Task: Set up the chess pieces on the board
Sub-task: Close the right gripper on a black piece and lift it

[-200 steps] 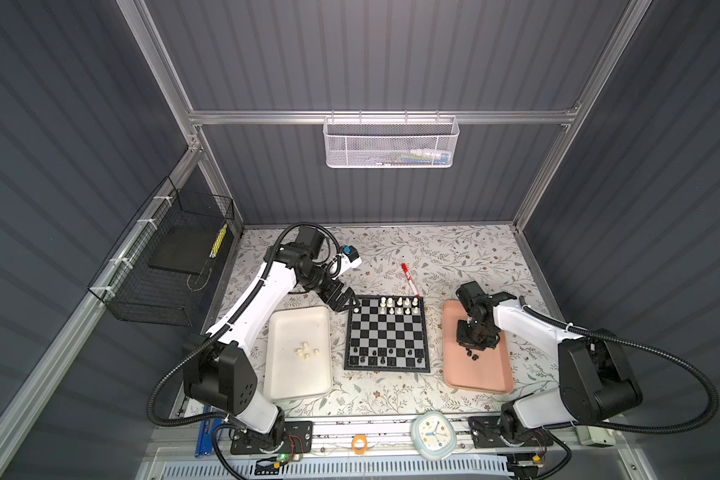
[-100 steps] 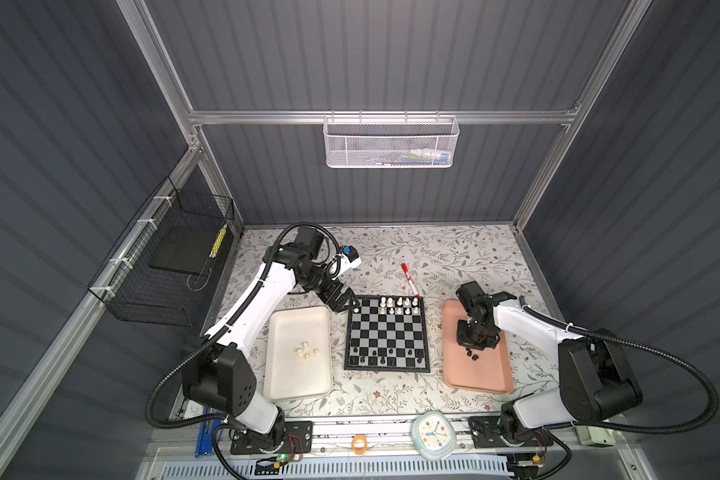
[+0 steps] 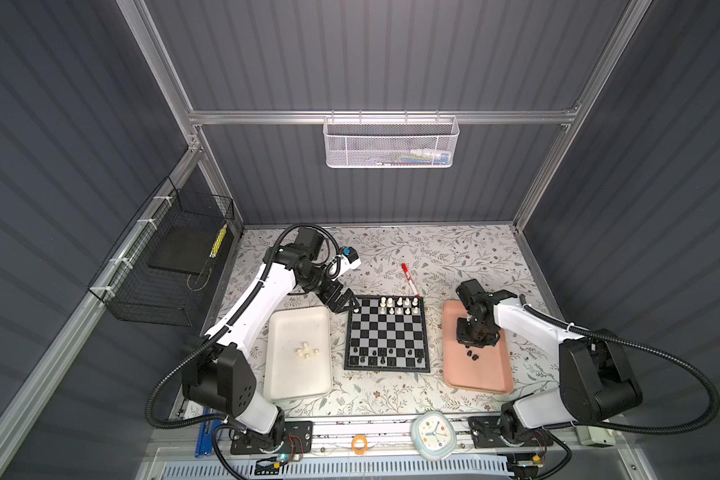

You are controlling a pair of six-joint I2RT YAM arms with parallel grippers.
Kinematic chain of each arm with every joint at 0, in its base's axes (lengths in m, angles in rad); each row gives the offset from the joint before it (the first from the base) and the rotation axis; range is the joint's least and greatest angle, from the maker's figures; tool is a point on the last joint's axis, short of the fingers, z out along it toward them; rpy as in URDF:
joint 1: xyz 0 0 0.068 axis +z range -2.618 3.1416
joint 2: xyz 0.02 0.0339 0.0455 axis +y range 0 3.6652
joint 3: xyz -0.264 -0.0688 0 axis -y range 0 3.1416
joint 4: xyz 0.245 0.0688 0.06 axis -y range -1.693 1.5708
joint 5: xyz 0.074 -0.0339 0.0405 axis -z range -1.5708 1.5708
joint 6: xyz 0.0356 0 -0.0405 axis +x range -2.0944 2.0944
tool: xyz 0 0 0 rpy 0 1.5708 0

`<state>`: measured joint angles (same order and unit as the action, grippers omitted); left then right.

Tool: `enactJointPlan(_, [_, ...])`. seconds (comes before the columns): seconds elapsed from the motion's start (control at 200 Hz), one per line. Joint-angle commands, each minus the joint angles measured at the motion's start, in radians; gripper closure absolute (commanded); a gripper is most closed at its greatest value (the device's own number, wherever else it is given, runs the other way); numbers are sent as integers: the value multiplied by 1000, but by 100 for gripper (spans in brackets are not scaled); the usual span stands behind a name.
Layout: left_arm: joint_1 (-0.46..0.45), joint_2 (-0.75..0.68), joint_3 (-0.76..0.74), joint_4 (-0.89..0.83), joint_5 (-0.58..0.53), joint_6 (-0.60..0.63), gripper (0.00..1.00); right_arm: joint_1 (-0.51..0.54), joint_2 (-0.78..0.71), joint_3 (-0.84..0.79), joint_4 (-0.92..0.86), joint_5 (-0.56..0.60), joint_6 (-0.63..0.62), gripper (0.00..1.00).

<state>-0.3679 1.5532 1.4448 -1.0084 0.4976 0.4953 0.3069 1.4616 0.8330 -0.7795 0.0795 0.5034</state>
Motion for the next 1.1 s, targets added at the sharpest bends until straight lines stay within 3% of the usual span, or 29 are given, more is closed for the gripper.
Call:
enactJointPlan(0.0, [-5,-25,-11,-11,-5,19,1,-3,-2,30,-34,16,-19,89])
enactJointPlan(1.096, [-5,-12,1,-19,4,31,0,60,-4,99,-113,-26,-32,88])
